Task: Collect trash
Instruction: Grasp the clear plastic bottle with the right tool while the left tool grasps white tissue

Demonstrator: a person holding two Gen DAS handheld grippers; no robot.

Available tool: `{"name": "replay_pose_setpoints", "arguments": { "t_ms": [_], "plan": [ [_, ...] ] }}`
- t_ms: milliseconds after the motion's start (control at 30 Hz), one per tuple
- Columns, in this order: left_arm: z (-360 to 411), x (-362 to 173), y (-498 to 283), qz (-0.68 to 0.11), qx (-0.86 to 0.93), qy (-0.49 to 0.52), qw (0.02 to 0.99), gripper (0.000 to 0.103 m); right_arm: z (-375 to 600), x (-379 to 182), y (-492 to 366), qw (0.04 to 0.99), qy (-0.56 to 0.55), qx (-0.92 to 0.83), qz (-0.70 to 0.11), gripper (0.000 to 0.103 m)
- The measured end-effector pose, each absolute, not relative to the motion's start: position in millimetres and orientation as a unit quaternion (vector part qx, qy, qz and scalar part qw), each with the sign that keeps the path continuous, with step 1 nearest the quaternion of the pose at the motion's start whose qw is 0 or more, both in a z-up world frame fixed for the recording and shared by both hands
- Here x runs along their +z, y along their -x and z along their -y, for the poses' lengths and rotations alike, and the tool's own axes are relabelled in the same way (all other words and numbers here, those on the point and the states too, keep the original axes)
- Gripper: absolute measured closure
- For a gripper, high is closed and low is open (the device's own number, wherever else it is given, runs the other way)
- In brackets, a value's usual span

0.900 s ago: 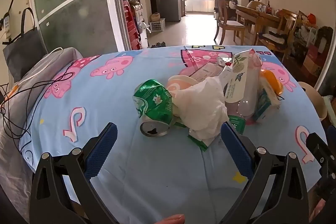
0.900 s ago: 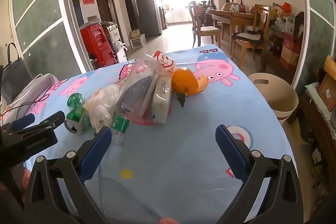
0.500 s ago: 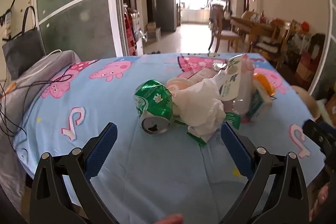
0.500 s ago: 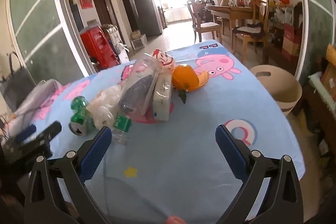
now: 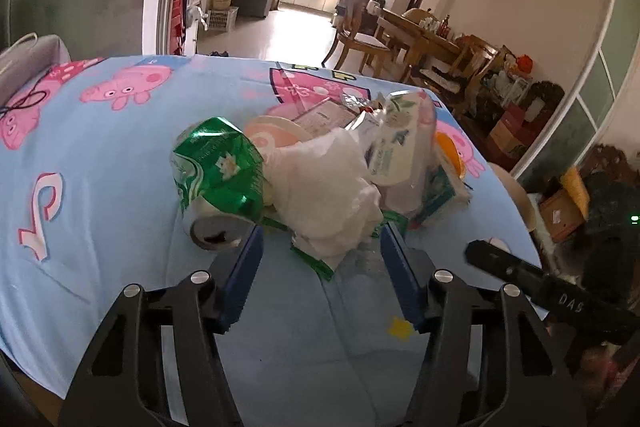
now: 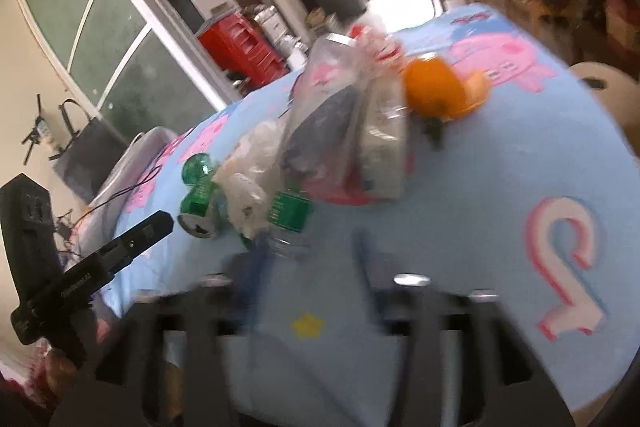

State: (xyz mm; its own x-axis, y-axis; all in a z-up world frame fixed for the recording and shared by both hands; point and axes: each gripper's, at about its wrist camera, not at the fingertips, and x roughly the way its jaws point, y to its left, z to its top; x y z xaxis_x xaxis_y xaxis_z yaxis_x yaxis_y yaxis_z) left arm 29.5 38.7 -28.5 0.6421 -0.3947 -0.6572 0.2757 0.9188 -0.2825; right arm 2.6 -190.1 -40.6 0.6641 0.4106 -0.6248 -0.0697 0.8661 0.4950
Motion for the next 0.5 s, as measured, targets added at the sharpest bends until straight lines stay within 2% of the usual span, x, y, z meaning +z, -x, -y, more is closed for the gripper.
{"name": "replay_pose_setpoints", "arguments": {
  "t_ms": [200, 233, 267, 333, 500],
  "plan": [
    [-44, -23, -29, -0.367, -0.202, 0.060, 0.906, 0.045, 174, -66, -59, 0.858, -0.255, 0.134, -0.426, 0.042],
    [-43, -23, -31, -0.370, -0.209, 0.055, 0.904, 0.045, 173, -74, -67, 0.849, -0.270, 0.135, -0.435, 0.044],
    [-39, -25, -33, -0.375, -0.216, 0.046, 0.900, 0.045, 171, -80, -73, 0.840, -0.279, 0.136, -0.445, 0.056],
    [-33, -29, -37, -0.386, -0.217, 0.030, 0.896, 0.045, 170, -89, -74, 0.819, -0.314, 0.159, -0.453, 0.063],
    [-20, -33, -43, -0.386, -0.211, 0.006, 0.898, 0.039, 167, -57, -36, 0.857, -0.265, 0.167, -0.409, 0.064]
  ]
}}
